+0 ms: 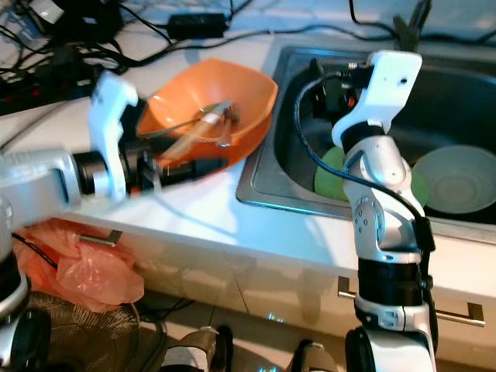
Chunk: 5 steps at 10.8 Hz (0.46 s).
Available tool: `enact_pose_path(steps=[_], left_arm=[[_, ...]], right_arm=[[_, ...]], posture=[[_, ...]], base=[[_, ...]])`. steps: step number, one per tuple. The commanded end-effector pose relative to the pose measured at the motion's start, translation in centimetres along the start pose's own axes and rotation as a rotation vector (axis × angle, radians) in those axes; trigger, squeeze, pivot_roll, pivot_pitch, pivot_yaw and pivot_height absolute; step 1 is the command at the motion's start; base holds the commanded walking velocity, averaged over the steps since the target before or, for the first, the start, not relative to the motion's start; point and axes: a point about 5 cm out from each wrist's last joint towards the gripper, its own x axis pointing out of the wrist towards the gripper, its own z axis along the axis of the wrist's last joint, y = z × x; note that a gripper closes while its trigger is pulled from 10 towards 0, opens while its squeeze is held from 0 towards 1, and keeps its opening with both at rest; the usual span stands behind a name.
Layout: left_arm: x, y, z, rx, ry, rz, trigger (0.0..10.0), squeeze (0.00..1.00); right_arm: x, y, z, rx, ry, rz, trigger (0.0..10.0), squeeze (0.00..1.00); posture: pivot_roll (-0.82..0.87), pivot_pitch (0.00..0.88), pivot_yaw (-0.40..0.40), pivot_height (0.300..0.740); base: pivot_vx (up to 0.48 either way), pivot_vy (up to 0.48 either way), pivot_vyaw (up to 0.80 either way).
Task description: Kitchen organization
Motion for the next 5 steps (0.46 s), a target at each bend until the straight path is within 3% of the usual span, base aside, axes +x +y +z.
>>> enact_pose_path(steps=[1,3,5], left_arm=[[-0.2,0.2,0.6,0.013,-0.032,-0.023,10.0,0.0],[-0.6,0.2,2.0,0.041,-0.124,-0.041,10.0,0.0],[-0.5,0.5,2.3,0.038,-0.144,-0.038,10.0,0.0]], right_arm=[[0.2,0.0,0.4,-0.009,-0.019,0.009,10.0,0.0],[0.4,-0.1,0.7,-0.011,-0.034,0.01,10.0,0.0],[0.5,-0.2,0.8,-0.012,-0.041,0.013,10.0,0.0]], posture=[[0.15,0.085,0.06,0.74],[0.14,0.072,0.053,0.74],[0.14,0.067,0.051,0.74]], base=[[0.0,0.0,0.0],[0.0,0.0,0.0],[0.0,0.0,0.0]])
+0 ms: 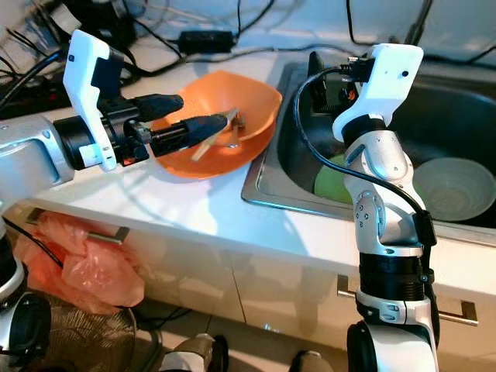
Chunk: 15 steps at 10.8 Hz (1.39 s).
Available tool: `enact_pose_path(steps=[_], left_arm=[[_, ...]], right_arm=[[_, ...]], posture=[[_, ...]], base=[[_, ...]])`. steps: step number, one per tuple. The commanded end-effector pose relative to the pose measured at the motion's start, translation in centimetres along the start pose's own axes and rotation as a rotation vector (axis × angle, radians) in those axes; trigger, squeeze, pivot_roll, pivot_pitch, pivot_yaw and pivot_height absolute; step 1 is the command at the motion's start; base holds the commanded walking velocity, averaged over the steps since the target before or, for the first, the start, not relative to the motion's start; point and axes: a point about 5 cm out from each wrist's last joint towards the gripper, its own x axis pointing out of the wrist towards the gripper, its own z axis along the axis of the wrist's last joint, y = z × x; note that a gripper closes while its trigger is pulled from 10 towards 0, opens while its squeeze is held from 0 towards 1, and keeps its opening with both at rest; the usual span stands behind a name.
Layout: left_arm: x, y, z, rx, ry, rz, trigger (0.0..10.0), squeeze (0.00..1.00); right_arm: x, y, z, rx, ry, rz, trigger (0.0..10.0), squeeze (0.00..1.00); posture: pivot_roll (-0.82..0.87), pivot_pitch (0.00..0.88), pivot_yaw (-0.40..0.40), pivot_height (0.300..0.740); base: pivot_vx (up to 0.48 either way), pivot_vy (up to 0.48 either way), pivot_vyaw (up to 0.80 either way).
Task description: Kitchen organization
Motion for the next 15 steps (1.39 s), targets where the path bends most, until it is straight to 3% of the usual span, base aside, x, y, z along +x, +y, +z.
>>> enact_pose_path(steps=[1,2,3,4,5,6,7,9,10,13,15], left_arm=[[0.0,0.2,0.9,0.015,-0.077,-0.005,10.0,0.0],[0.8,1.9,1.6,0.086,-0.184,0.201,10.0,0.0],[1.0,4.2,1.6,0.167,-0.294,0.506,10.0,0.0],[0.9,5.3,0.7,0.166,-0.358,0.68,10.0,0.0],[1.2,5.4,-0.7,0.134,-0.365,0.743,10.0,0.0],[2.1,4.7,-1.7,0.154,-0.379,0.729,10.0,0.0],[4.0,3.8,-3.3,0.147,-0.391,0.746,10.0,0.0],[6.2,2.2,-2.6,0.096,-0.473,0.725,10.0,0.0],[6.9,1.2,-1.8,0.134,-0.514,0.688,10.0,0.0],[6.8,1.1,-0.6,0.223,-0.589,0.722,10.0,0.0],[6.2,1.5,-0.7,0.261,-0.585,0.756,10.0,0.0]], right_arm=[[0.3,0.0,0.5,-0.001,-0.023,0.002,10.0,0.0],[0.3,-0.1,0.5,0.002,-0.029,0.0,10.0,0.0],[0.4,0.0,0.6,-0.004,-0.032,-0.001,10.0,0.0],[0.4,0.0,0.5,-0.009,-0.033,-0.006,10.0,0.0],[0.4,0.0,0.5,-0.015,-0.034,-0.01,10.0,0.0],[0.3,0.0,0.5,-0.021,-0.034,-0.015,10.0,0.0],[0.2,-0.2,0.3,-0.023,-0.027,-0.024,10.0,0.0],[0.1,-0.2,0.3,-0.024,-0.028,-0.028,10.0,0.0],[0.1,-0.2,0.4,-0.026,-0.035,-0.032,10.0,0.0],[-0.2,-0.5,0.6,-0.045,-0.039,-0.037,10.0,0.0],[-0.3,-0.5,0.7,-0.05,-0.038,-0.032,10.0,0.0]], posture=[[0.14,0.063,0.049,0.74],[0.13,0.059,0.045,0.74],[0.12,0.055,0.046,0.74],[0.11,0.053,0.041,0.74],[0.09,0.053,0.041,0.74],[0.09,0.049,0.039,0.74],[0.08,0.049,0.042,0.74],[0.07,0.04,0.048,0.74],[0.06,0.035,0.051,0.74],[0.05,0.034,0.049,0.74],[0.05,0.037,0.045,0.74]], base=[[0.0,0.0,0.0],[0.0,0.0,0.0],[0.0,0.0,0.0],[0.0,0.0,0.0],[0.0,0.0,0.0],[0.0,0.0,0.0],[0.0,0.0,0.0],[0.0,0.0,-0.21],[0.0,0.0,0.0],[0.0,0.0,0.0],[0.0,0.0,0.0]])
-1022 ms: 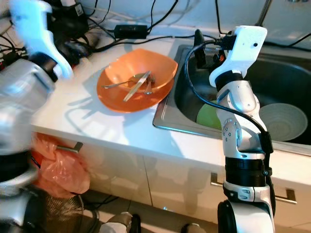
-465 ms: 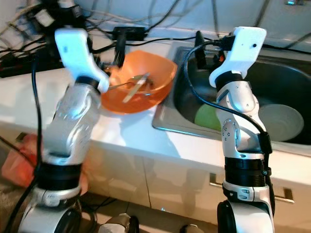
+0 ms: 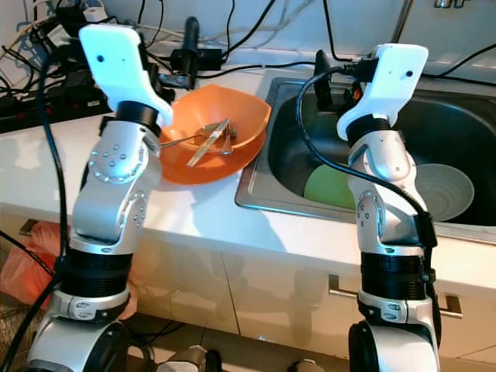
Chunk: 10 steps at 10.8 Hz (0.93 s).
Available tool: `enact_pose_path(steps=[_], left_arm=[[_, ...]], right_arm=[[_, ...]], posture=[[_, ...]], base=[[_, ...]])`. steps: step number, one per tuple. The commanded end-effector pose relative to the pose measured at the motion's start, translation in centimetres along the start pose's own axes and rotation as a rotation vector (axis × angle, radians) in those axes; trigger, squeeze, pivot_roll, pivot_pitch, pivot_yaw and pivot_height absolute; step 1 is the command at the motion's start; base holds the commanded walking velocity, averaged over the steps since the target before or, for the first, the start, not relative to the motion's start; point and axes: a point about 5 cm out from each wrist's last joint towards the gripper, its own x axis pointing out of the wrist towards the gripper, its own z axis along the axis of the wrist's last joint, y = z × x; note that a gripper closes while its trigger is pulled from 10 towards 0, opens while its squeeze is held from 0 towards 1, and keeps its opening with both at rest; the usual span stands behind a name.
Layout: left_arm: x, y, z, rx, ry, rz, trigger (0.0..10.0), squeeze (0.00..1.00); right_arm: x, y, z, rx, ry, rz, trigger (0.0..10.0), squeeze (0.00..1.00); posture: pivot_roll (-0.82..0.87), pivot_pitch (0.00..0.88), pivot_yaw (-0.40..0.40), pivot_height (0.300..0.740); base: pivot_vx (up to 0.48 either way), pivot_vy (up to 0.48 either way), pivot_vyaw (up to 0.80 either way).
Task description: Kitchen organization
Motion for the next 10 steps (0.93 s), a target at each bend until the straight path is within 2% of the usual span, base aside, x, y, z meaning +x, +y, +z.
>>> enact_pose_path(steps=[1,2,6,10], left_arm=[[-0.47,0.73,-0.83,0.021,0.033,0.042,10.0,0.0],[-0.64,1.01,-1.36,0.008,0.066,0.065,10.0,0.0],[-0.16,1.26,-1.11,0.019,0.066,0.082,10.0,0.0],[-0.17,1.13,-0.76,-0.032,0.063,0.09,10.0,0.0]], right_arm=[[-0.27,-0.11,0.34,-0.013,-0.012,-0.001,10.0,0.0],[-0.33,-0.07,0.29,-0.013,-0.009,0.0,10.0,0.0],[-0.48,0.16,0.16,-0.013,0.0,0.005,10.0,0.0],[-0.56,0.2,-0.01,-0.024,0.011,0.014,10.0,0.0]], posture=[[0.05,0.041,0.043,0.74],[0.05,0.045,0.042,0.74],[0.05,0.051,0.041,0.74],[0.05,0.054,0.041,0.74]], base=[[0.0,-0.274,0.0],[0.0,-0.322,0.0],[0.0,-0.443,0.0],[0.0,0.0,0.0]])
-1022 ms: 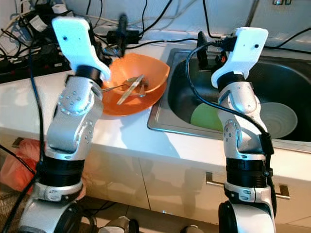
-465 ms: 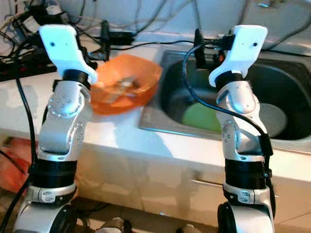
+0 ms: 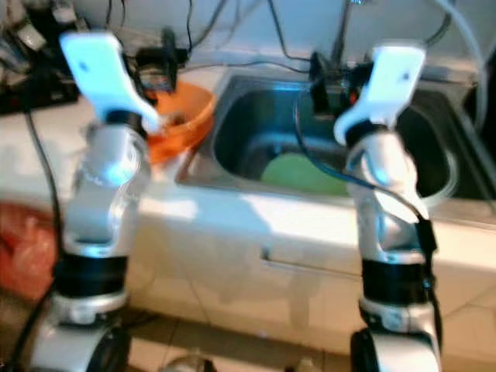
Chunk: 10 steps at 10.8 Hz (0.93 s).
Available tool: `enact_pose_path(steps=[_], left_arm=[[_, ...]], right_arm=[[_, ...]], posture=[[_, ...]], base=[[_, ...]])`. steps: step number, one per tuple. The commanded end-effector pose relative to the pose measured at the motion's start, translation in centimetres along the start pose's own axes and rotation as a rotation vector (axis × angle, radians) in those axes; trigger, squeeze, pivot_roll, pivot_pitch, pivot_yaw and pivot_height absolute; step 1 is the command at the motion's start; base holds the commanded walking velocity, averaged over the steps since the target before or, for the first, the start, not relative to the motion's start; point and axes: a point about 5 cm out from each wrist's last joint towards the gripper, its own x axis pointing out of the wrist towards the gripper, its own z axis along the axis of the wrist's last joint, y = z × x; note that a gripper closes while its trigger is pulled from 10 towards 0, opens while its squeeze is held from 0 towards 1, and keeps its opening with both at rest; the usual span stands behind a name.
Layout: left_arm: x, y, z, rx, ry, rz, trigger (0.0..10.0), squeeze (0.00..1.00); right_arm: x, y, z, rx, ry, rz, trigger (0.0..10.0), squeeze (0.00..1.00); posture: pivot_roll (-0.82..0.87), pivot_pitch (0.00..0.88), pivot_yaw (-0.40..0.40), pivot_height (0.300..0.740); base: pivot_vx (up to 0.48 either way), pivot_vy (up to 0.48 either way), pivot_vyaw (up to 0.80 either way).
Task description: Kitchen organization
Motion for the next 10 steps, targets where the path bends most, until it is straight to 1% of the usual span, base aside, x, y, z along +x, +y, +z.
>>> enact_pose_path(steps=[1,3,6,7,8,9,10], left_arm=[[0.1,0.4,0.3,-0.007,0.002,0.017,10.0,0.0],[0.2,0.6,0.1,-0.025,0.023,0.029,10.0,0.0],[0.2,0.7,-0.2,-0.001,0.04,0.035,10.0,0.0],[0.4,1.3,-0.3,-0.005,0.059,0.052,10.0,0.0],[0.5,1.4,-0.3,-0.011,0.067,0.055,10.0,0.0],[0.5,1.4,-0.2,-0.009,0.059,0.054,10.0,0.0],[0.6,1.4,0.4,-0.004,0.025,0.053,10.0,0.0]], right_arm=[[0.1,0.2,0.4,-0.009,-0.008,0.01,10.0,0.0],[0.0,0.3,0.3,-0.008,-0.003,0.012,10.0,0.0],[0.0,0.3,0.3,-0.007,-0.001,0.014,10.0,0.0],[0.1,0.3,0.2,-0.006,0.0,0.013,10.0,0.0],[0.0,0.3,0.2,-0.004,-0.001,0.011,10.0,0.0],[0.0,0.3,0.2,-0.003,-0.001,0.01,10.0,0.0],[0.0,0.3,0.4,-0.001,-0.013,0.006,10.0,0.0]], posture=[[0.05,0.053,0.042,0.74],[0.05,0.054,0.041,0.74],[0.05,0.054,0.04,0.74],[0.05,0.056,0.043,0.74],[0.05,0.056,0.047,0.74],[0.05,0.056,0.048,0.74],[0.05,0.057,0.049,0.74]], base=[[0.0,0.0,0.0],[0.0,0.0,0.0],[0.0,0.0,0.0],[0.0,0.0,0.0],[0.0,0.0,0.0],[0.0,0.0,0.0],[0.0,0.0,0.0]])
